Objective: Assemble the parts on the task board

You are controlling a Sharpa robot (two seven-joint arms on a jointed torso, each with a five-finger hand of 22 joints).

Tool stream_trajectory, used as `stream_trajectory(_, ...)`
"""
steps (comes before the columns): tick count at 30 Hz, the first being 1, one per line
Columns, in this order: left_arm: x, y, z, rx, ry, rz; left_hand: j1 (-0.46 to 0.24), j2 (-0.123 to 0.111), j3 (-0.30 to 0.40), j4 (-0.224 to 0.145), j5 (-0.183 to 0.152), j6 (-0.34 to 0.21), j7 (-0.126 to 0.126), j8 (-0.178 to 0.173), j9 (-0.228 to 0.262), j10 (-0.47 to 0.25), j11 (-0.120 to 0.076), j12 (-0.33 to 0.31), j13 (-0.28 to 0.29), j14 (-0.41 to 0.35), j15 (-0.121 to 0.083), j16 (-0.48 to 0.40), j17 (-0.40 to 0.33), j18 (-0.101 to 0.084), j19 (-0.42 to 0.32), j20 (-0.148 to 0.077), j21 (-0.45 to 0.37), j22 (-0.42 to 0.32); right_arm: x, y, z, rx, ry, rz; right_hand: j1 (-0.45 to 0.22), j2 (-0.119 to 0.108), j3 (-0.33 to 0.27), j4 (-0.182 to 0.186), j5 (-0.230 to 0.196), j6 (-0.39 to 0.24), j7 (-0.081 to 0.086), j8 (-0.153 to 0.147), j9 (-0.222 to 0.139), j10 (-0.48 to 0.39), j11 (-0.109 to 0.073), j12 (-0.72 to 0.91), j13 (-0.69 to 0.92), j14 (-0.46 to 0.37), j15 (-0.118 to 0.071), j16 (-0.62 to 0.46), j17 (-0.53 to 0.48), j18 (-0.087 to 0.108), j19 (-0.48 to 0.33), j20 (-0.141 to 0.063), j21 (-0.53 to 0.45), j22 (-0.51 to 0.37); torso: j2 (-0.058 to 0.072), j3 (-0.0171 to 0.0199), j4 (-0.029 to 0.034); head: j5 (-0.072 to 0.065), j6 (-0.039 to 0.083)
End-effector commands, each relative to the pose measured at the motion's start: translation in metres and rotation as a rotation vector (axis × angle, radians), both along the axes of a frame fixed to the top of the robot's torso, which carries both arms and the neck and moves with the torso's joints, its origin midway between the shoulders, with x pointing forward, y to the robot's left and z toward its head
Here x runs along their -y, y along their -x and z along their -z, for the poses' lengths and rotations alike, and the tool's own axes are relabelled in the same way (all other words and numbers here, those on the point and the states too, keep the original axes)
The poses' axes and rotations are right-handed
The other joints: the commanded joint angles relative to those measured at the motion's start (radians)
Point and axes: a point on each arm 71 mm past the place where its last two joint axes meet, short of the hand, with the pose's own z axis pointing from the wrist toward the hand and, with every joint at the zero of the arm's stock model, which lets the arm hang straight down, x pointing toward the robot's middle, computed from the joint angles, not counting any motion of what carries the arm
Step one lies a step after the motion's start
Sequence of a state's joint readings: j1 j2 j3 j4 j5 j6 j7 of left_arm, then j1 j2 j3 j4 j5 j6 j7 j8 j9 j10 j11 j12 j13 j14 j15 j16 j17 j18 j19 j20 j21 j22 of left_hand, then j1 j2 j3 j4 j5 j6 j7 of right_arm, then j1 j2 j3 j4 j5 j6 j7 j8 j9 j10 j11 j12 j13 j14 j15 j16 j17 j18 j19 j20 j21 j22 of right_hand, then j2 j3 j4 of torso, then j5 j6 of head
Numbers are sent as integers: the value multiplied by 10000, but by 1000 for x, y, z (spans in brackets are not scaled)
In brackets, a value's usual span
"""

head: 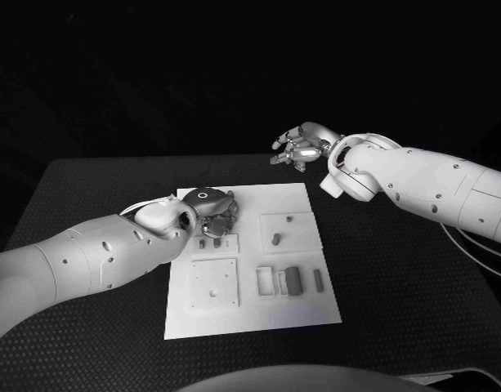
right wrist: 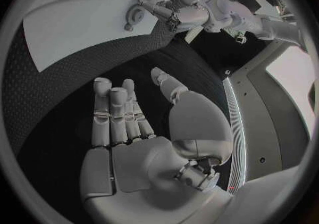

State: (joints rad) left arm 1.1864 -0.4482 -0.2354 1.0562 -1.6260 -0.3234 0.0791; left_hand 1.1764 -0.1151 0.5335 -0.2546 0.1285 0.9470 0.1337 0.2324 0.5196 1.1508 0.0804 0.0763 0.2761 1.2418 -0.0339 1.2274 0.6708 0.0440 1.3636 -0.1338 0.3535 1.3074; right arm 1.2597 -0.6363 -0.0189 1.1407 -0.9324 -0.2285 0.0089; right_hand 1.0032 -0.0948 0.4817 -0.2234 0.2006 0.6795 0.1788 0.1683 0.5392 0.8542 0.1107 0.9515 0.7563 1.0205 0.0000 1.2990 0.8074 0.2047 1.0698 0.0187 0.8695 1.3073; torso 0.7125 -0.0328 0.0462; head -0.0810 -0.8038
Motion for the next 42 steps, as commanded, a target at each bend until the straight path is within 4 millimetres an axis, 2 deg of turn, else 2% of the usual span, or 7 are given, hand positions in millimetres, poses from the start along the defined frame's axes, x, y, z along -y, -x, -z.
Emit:
stream_trajectory(1,3,2,1,-101,139,114,-9,118,73,10,38,87,7,74,-15,96,-4,12,1,66,1,74,-22,876,7,-6,49,250,-2,0,0,-7,50,-119,-47,82,9,-42,31,-24,428,64,-13,-41,-26,62,-15,-51,-15,21,-17,571,-4,-60,-59,165,1,1,2,5,-9)
stream_trajectory(16,0,1,3,-232,15,-6,23,210,144,-3,45,279,50,178,-30,379,0,47,25,134,6,111,-95,918,18,10,133,244,-1,0,0,-17,57,-120,-50,86,9,-41,31,-20,427,71,-16,-38,-28,73,-21,-49,-17,24,-21,571,-2,-61,-59,166,0,8,-4,0,-21)
stream_trajectory(29,1,0,4,-306,-170,-44,65,293,198,-22,50,342,86,210,-42,494,-12,47,34,146,-5,125,-128,928,23,8,168,242,-2,0,0,-14,53,-130,-52,84,8,-41,31,-18,426,75,-18,-39,-28,79,-27,-50,-17,25,-23,571,-2,-61,-60,167,3,-2,-6,-2,-26)
stream_trajectory(34,0,0,5,-383,-264,-80,123,363,250,-48,56,409,64,245,-50,614,-46,57,46,249,-39,165,-154,943,88,-19,231,246,-2,0,0,-16,53,-134,-53,85,8,-40,31,-17,425,76,-18,-39,-29,81,-29,-50,-18,25,-24,571,-2,-61,-60,167,2,7,-4,-8,-34)
stream_trajectory(42,0,0,6,-476,-335,-64,189,334,318,-106,73,365,86,218,-85,729,-80,53,53,353,-72,167,-202,939,101,-35,250,231,-2,0,0,-17,53,-134,-54,85,8,-40,31,-15,424,79,-20,-39,-29,86,-32,-50,-18,26,-26,571,-2,-61,-60,167,5,-3,4,-7,-54)
